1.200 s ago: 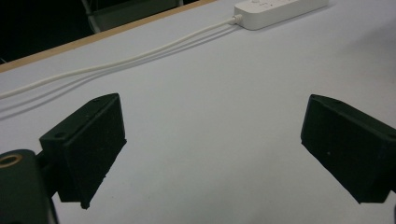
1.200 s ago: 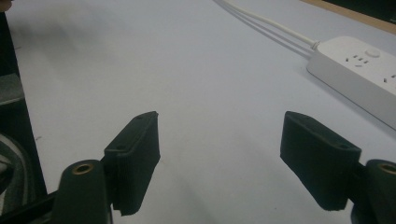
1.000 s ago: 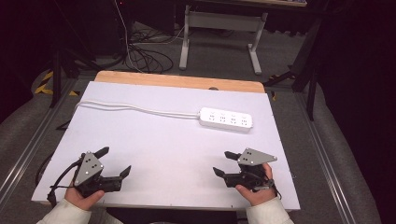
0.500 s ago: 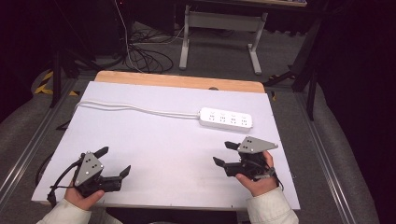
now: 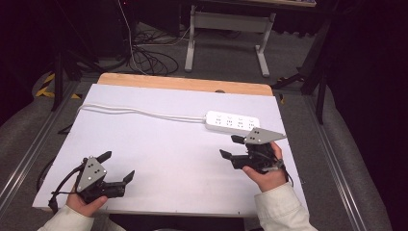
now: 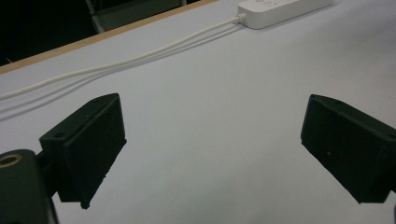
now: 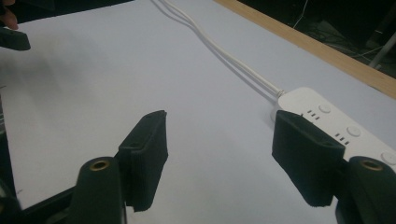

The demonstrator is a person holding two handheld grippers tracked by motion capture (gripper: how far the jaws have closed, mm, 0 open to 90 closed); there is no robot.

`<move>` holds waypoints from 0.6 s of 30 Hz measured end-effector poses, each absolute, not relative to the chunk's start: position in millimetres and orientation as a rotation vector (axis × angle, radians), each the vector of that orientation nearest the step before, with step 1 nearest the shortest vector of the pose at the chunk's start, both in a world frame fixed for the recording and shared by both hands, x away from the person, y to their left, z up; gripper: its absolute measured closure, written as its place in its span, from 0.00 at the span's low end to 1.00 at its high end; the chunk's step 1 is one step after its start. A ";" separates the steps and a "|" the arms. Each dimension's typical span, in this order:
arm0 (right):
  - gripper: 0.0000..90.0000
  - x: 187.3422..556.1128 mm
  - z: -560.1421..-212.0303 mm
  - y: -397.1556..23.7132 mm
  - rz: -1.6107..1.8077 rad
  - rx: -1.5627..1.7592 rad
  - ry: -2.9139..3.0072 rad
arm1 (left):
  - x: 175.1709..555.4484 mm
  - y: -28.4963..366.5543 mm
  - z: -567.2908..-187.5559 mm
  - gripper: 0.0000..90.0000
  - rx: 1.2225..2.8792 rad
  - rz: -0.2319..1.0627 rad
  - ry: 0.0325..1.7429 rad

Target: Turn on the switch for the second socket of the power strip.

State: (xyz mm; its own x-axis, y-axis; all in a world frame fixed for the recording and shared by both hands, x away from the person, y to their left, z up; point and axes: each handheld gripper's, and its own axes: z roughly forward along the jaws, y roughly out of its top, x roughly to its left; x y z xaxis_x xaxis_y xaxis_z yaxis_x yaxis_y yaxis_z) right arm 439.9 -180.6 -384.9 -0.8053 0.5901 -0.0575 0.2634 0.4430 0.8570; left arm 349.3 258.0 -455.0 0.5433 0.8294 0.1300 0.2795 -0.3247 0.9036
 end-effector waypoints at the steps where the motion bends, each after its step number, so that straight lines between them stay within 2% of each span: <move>1: 0.40 439.9 -384.9 -180.6 1.305 0.727 2.351 | 349.3 258.0 -455.0 0.08 1.865 0.755 0.909; 10: 0.41 460.9 -371.2 -176.7 1.254 0.726 2.351 | 349.5 257.9 -455.3 0.08 1.870 0.753 0.907; 13: 0.47 467.3 -369.0 -177.1 1.248 0.742 2.348 | 349.1 257.9 -455.1 0.08 1.868 0.749 0.905; 18: 0.51 479.5 -366.4 -179.6 1.252 0.791 2.340 | 348.8 258.5 -454.8 0.08 1.872 0.758 0.904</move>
State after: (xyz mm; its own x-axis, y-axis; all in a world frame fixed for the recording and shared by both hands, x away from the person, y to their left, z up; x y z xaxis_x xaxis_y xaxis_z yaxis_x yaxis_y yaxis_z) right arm 479.5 -179.6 -366.4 -0.7741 0.6304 -0.0580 0.3017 0.4479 0.8417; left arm 348.8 258.5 -454.8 0.5459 0.8267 0.1362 0.2781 -0.3321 0.9013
